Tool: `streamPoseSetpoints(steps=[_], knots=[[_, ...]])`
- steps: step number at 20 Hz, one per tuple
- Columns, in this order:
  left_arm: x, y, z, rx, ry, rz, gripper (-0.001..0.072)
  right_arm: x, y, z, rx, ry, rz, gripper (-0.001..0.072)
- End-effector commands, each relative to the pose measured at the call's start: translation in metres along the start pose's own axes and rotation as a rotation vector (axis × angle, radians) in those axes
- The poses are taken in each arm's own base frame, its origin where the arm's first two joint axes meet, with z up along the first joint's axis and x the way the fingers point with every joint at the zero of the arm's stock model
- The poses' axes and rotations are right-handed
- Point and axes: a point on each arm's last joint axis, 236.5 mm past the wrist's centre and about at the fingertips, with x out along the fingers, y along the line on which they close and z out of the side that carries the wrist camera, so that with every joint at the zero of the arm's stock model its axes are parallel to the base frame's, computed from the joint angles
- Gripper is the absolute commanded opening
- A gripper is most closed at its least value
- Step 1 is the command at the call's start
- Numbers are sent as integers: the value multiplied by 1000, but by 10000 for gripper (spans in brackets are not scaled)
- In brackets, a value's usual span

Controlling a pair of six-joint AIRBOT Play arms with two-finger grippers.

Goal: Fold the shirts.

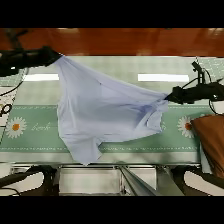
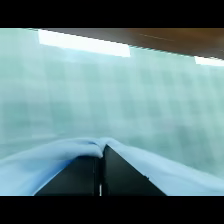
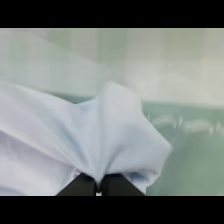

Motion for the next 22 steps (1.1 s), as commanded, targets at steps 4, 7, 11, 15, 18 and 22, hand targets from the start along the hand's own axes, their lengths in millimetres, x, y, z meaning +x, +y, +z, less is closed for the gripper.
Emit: streamPoseSetpoints(steps=[4, 7, 11, 15, 18, 22], knots=[[100, 14, -19, -19, 55, 5, 22, 58, -27, 94, 127, -47, 68, 25], [103, 15, -27, -45, 80, 0, 202, 57, -27, 125, 157, -104, 75, 215], [69, 31, -38, -133, 216, -2, 507, 19, -26, 119, 124, -21, 113, 418], [-17, 89, -98, -254, 530, 123, 507, -31, -85, 57, 199, 130, 3, 417], [-61, 111, -145, -360, 545, 203, 507, -17, -109, 1, 339, 136, -14, 417], [-91, 107, -244, -582, 651, 250, 507, 12, -97, -41, 366, 158, 76, 417]])
